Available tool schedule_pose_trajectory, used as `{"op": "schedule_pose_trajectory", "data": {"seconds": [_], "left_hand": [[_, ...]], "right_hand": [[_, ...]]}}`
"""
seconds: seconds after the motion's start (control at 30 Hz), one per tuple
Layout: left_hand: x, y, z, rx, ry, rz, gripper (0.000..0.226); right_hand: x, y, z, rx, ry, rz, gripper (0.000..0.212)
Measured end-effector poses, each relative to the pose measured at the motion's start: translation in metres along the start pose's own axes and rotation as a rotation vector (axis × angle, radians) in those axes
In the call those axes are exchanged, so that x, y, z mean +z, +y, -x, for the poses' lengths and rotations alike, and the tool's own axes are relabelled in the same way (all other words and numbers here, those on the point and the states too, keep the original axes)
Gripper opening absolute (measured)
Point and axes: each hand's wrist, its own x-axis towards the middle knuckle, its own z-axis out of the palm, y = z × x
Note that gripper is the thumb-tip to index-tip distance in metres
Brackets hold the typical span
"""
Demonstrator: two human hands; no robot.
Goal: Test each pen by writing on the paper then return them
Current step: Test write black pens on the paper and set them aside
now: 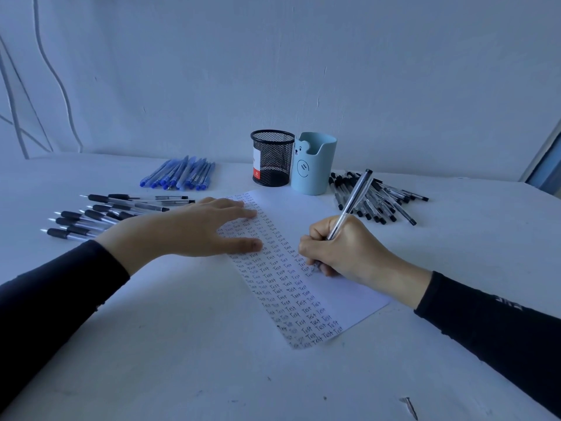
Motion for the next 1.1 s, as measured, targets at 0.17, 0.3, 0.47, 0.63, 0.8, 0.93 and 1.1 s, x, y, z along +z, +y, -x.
{"op": "schedule_pose_trajectory", "data": {"seconds": [0.17, 0.3, 0.47, 0.63, 0.8, 0.93, 1.1], "left_hand": [[0.0, -0.001, 0.0, 0.003, -0.004, 0.011, 0.099], [-0.001, 0.001, 0.0, -0.002, -0.002, 0.004, 0.097], [-0.001, 0.001, 0.001, -0.006, -0.008, -0.003, 0.1], [-0.002, 0.003, 0.0, -0.009, -0.015, -0.011, 0.09], [-0.001, -0.002, 0.0, 0.0, -0.017, -0.005, 0.094], [0.0, -0.001, 0.0, -0.003, 0.0, -0.001, 0.091], [0.0, -0.002, 0.0, 0.002, -0.004, -0.002, 0.096]], "right_hand": [[0.0, 0.0, -0.001, -0.007, -0.001, 0.022, 0.033], [0.001, 0.001, -0.001, -0.01, 0.004, 0.018, 0.032], [-0.002, -0.001, -0.003, -0.018, 0.049, -0.002, 0.04], [-0.009, -0.007, -0.004, -0.053, 0.052, -0.078, 0.034], [-0.019, -0.006, -0.012, 0.062, -0.002, -0.346, 0.041], [-0.028, -0.011, -0.016, 0.118, -0.078, -0.696, 0.032], [-0.035, -0.012, -0.019, 0.184, -0.086, -0.964, 0.03]]}}
